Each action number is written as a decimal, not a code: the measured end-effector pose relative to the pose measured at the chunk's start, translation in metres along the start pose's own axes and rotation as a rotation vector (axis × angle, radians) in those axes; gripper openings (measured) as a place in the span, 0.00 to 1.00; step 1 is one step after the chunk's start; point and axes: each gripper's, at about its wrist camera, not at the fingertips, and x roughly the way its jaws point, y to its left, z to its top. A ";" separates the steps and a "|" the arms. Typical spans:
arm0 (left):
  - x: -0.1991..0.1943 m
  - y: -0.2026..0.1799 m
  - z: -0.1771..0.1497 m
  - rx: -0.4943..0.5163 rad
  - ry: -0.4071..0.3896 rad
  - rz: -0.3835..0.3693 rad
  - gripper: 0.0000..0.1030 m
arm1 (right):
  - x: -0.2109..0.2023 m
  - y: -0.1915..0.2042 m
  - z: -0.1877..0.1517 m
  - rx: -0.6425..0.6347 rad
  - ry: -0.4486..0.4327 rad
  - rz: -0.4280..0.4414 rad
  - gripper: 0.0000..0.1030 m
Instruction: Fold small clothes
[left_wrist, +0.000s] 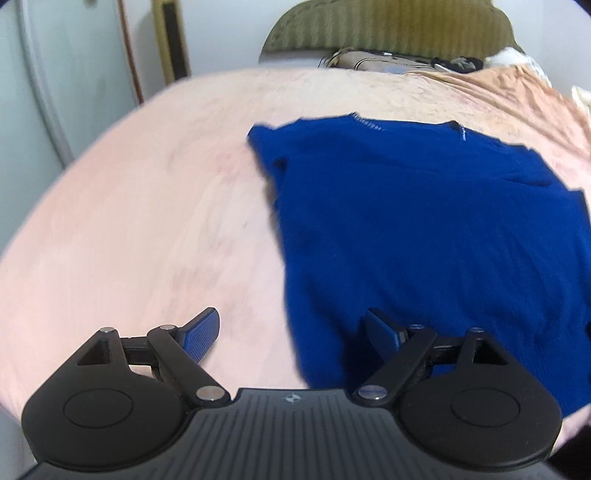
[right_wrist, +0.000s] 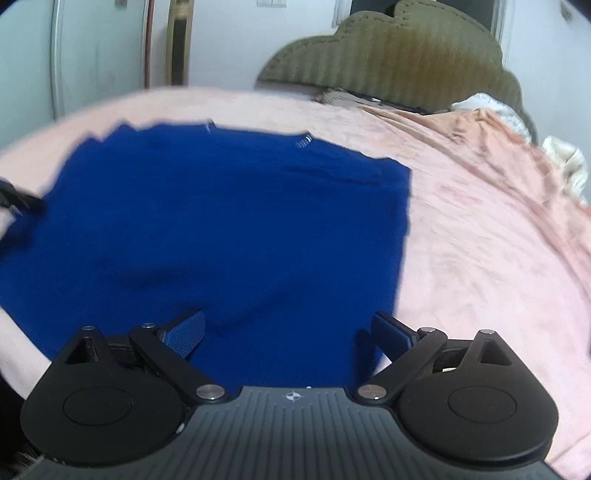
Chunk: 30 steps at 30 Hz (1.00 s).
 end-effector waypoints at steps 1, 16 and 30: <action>0.000 0.007 -0.002 -0.031 0.010 -0.029 0.84 | 0.000 -0.002 -0.004 -0.002 0.000 -0.034 0.96; -0.009 0.008 -0.026 -0.068 0.101 -0.360 0.82 | -0.044 -0.067 -0.050 0.394 -0.006 0.172 0.75; -0.027 0.021 -0.028 -0.146 0.065 -0.451 0.09 | -0.061 -0.042 -0.043 0.340 -0.061 0.196 0.07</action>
